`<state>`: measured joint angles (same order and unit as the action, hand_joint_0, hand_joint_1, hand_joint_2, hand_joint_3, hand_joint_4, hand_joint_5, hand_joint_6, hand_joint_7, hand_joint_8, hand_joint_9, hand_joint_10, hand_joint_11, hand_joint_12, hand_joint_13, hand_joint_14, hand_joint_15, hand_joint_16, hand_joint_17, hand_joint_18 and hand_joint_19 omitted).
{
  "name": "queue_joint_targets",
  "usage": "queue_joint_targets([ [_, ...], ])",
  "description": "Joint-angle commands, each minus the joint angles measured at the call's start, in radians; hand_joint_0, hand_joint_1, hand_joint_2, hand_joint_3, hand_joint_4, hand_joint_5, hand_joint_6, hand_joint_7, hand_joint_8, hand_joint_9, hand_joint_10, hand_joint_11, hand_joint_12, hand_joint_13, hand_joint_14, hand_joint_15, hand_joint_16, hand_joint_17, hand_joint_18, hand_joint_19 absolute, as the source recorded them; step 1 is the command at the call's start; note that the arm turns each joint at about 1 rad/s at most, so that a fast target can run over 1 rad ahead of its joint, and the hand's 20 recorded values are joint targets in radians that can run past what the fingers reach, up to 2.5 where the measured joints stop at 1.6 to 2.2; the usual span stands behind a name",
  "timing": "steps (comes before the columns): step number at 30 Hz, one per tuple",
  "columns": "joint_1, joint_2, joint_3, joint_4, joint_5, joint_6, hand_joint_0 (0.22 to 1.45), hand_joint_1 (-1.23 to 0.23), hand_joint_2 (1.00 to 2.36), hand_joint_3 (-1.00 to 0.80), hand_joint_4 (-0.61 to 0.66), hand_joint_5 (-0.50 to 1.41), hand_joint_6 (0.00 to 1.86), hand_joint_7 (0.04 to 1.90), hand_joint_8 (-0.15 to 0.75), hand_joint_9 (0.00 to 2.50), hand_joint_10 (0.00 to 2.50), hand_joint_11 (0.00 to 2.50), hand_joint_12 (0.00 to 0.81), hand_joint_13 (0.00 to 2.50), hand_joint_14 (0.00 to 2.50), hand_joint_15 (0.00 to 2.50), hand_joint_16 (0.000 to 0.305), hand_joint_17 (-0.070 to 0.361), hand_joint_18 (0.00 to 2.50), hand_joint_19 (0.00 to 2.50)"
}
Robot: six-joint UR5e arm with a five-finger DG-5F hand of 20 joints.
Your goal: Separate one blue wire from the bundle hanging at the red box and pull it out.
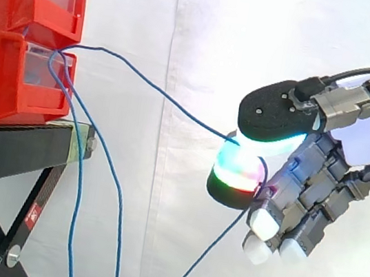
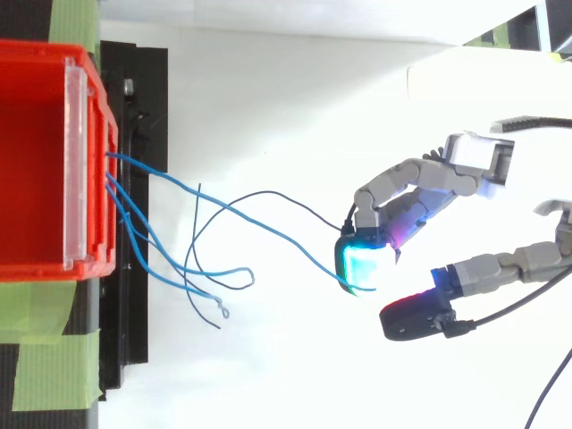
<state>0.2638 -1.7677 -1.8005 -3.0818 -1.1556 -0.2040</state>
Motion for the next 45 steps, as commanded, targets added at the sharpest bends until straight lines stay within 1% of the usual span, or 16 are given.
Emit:
queue_joint_targets([
  [1, 0.0, -0.001, 0.0, 0.0, 0.0, 0.0, 0.49, -0.79, 1.52, -0.01, -0.21, -0.07, 0.88, 1.17, 0.376, 0.84, 0.01, 0.43, 0.525, 0.61, 0.01, 0.4, 0.075, 0.169, 0.75, 0.26],
  [45, 0.0, -0.001, 0.001, 0.0, 0.0, 0.0, 0.49, -0.79, 1.51, -0.01, -0.22, -0.07, 0.88, 1.16, 0.368, 0.83, 0.01, 0.42, 0.519, 0.6, 0.01, 0.4, 0.074, 0.167, 0.71, 0.26],
])
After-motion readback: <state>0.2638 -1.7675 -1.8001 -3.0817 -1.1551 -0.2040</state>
